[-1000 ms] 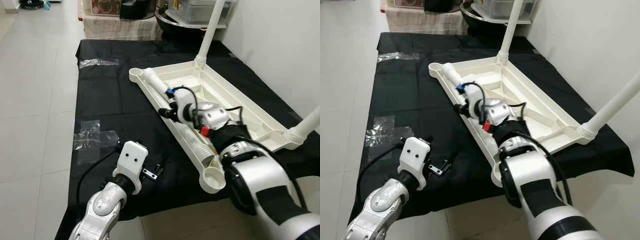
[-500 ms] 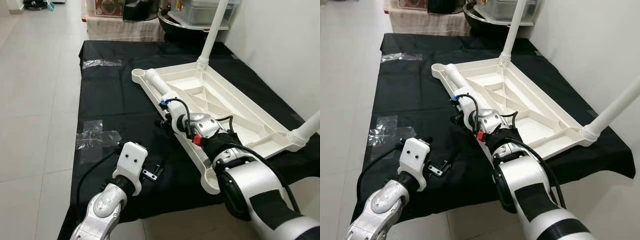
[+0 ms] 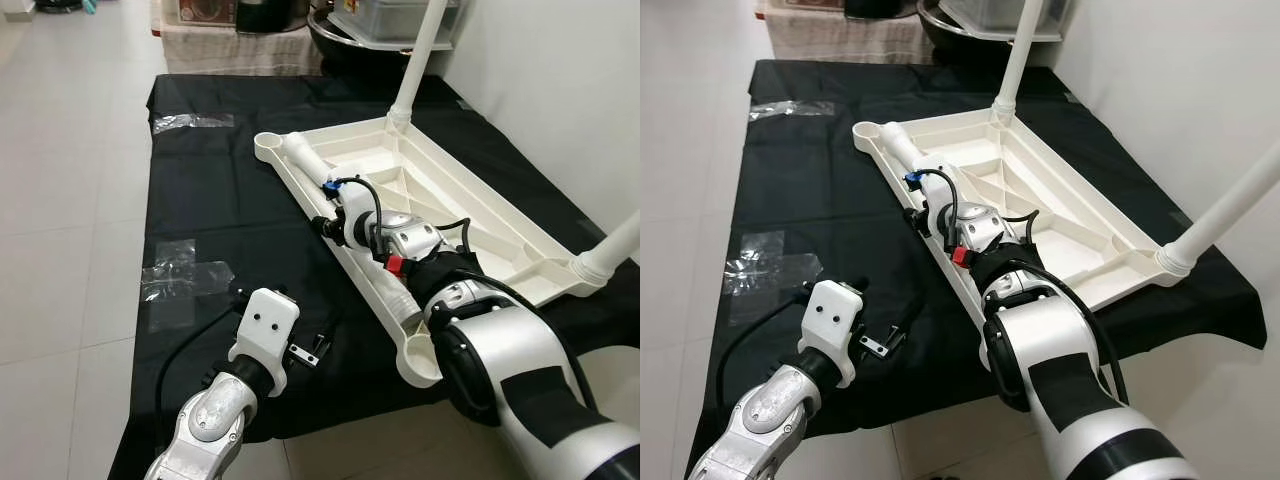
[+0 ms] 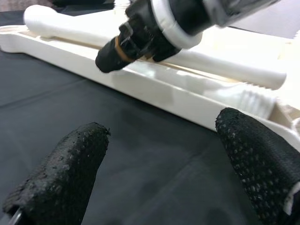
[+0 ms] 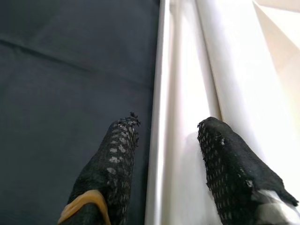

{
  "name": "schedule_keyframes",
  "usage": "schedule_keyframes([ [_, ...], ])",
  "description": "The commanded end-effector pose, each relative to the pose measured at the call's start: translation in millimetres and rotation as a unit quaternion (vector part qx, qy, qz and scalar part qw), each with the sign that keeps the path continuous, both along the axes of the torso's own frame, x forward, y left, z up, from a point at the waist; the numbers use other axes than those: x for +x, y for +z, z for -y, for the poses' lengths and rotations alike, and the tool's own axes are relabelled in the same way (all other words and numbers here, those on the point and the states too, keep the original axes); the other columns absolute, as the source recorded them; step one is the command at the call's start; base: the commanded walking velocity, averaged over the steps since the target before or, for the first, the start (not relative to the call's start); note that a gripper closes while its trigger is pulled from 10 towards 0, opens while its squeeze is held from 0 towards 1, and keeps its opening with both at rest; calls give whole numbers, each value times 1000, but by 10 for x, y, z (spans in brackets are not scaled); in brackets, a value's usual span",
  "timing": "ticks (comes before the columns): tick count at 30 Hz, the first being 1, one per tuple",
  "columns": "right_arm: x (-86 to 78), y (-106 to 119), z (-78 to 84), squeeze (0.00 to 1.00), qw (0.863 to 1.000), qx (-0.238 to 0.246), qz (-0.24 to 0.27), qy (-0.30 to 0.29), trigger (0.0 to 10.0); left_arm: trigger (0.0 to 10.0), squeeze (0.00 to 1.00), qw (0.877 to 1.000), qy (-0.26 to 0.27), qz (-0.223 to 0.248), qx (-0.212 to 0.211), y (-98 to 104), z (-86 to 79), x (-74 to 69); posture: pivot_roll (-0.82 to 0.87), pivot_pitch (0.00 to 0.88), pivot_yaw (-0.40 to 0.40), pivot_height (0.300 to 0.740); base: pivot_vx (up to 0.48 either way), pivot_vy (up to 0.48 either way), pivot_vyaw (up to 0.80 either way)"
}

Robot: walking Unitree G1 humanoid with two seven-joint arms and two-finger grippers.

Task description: Building children table

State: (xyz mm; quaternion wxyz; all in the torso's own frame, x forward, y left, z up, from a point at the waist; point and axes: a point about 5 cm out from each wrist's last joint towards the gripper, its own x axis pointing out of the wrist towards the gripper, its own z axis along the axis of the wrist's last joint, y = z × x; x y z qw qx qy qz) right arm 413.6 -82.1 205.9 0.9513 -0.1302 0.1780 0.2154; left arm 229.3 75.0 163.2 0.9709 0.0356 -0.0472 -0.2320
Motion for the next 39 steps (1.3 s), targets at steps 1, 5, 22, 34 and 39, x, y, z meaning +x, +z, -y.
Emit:
schedule_keyframes([
  [1,-36,-164,9,0,1000,-7,-20,-8,10000,10000,0,1000,-1,-9,2,-13,28,-54,17,188,-167,740,0,0,0],
  [5,-56,-222,-29,0,999,-6,-30,-7,10000,10000,0,1000,-2,-10,-3,13,45,-86,18,201,-172,740,0,0,0],
  [22,-127,-218,-381,0,998,-4,-39,50,10000,10000,0,1000,-2,-19,-5,16,68,-132,16,229,-194,740,0,0,0],
  [34,-141,-293,-253,0,993,-45,-51,101,0,10000,0,1000,8,-16,-9,74,50,-157,1,264,-204,740,0,0,0],
  [39,-139,-281,-176,0,989,-55,-56,129,0,10000,0,1000,8,-14,-8,80,58,-124,-3,261,-202,740,0,0,0],
])
